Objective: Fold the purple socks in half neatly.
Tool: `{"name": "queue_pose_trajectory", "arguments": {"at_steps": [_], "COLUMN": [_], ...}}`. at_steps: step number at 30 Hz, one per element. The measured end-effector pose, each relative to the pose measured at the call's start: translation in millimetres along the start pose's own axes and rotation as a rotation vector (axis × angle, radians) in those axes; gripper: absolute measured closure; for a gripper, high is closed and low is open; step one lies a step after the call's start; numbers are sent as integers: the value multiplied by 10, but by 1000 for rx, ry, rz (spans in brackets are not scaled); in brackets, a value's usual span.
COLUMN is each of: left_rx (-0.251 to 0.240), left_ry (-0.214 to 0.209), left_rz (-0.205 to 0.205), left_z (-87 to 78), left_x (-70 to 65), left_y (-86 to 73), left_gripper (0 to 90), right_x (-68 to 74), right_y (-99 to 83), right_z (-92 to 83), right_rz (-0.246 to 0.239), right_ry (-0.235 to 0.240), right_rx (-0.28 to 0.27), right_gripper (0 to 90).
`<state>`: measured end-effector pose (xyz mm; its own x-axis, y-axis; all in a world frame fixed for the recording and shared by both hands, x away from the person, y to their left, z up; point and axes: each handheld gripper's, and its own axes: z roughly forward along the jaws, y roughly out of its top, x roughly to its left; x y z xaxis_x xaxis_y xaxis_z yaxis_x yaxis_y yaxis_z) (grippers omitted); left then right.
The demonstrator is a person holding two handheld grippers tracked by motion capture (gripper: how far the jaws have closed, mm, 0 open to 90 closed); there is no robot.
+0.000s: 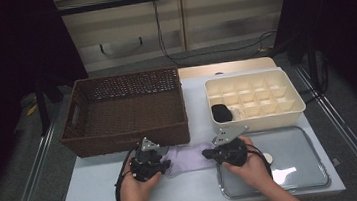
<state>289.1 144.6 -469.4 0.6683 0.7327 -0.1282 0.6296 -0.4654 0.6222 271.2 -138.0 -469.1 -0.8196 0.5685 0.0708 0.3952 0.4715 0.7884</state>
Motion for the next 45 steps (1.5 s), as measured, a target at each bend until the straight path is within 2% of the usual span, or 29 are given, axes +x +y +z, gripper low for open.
{"name": "queue_pose_trajectory", "arguments": {"at_steps": [4, 6, 14, 20, 24, 29, 31, 37, 41, 45], "left_rx": [7, 15, 23, 33, 34, 47, 49, 52, 39, 48], "left_ry": [-25, -20, -42, -84, -108, -146, -172, -206, -265, -263], "left_rz": [0, 12, -7, -62, -81, -66, -74, -82, -124, -102], "left_z": [8, 8, 5, -28, -59, -103, -130, -183, -200, -260], "left_x": [-31, -46, -11, 49, 57, 62, 51, 30, 32, 21], "left_y": [10, 22, 34, 53, 83, 140, 170, 248, 295, 368], "left_gripper": [780, 797, 812, 814, 815, 815, 814, 815, 816, 820], "right_x": [7, 19, 42, 26, 29, 71, 84, 121, 130, 177], "right_y": [8, 13, 23, 83, 91, 110, 123, 178, 185, 221], "right_z": [35, 62, 149, 188, 240, 314, 333, 390, 454, 494], "right_rz": [0, -5, -12, -12, -15, -15, -19, -35, -28, -39], "right_ry": [6, 6, 18, 19, 29, 46, 54, 59, 67, 79], "right_rx": [5, 13, 34, 44, 50, 62, 67, 74, 96, 103], "right_gripper": [887, 887, 885, 879, 881, 882, 880, 881, 884, 885]}}
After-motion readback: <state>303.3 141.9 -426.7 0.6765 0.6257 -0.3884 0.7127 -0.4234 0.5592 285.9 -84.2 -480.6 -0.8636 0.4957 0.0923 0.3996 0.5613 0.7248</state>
